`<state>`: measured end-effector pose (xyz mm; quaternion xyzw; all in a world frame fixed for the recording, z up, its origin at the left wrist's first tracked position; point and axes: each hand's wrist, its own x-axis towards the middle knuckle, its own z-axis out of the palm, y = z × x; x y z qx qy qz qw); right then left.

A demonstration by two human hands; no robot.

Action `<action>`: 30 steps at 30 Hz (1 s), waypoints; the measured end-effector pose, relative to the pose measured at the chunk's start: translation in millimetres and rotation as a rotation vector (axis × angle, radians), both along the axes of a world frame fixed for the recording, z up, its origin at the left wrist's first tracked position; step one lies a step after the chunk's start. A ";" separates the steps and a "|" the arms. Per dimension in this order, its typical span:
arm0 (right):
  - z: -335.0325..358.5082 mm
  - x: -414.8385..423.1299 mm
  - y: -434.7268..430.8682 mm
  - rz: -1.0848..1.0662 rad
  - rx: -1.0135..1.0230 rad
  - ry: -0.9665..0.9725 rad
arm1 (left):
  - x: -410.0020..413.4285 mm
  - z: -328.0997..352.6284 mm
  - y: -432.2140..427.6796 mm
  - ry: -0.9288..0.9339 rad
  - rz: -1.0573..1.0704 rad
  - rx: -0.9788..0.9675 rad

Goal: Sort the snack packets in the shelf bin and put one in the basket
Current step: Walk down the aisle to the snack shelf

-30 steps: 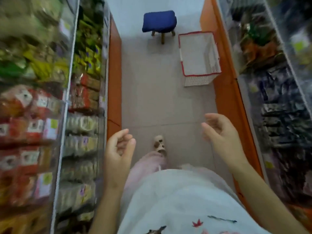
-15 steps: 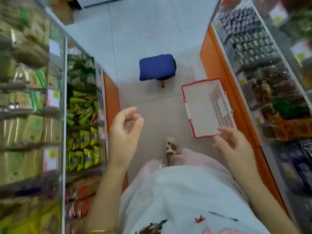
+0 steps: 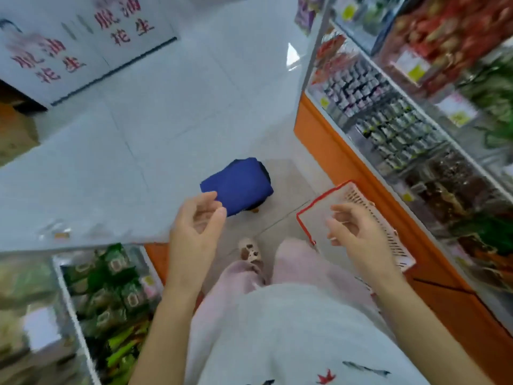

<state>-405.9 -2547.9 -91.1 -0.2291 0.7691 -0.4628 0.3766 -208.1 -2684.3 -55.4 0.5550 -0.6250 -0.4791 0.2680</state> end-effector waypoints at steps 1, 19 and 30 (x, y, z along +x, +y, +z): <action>-1.8 0.6 -4.0 -0.066 0.028 -0.029 | -15.7 3.4 -29.5 -0.011 -0.073 -0.001; -42.8 -155.5 -214.1 -0.493 0.035 0.041 | -263.8 -27.7 -274.9 -0.067 -0.729 0.061; -260.1 -265.5 -339.0 -0.504 0.116 0.297 | -443.5 -262.9 -400.7 -0.217 -1.280 -0.388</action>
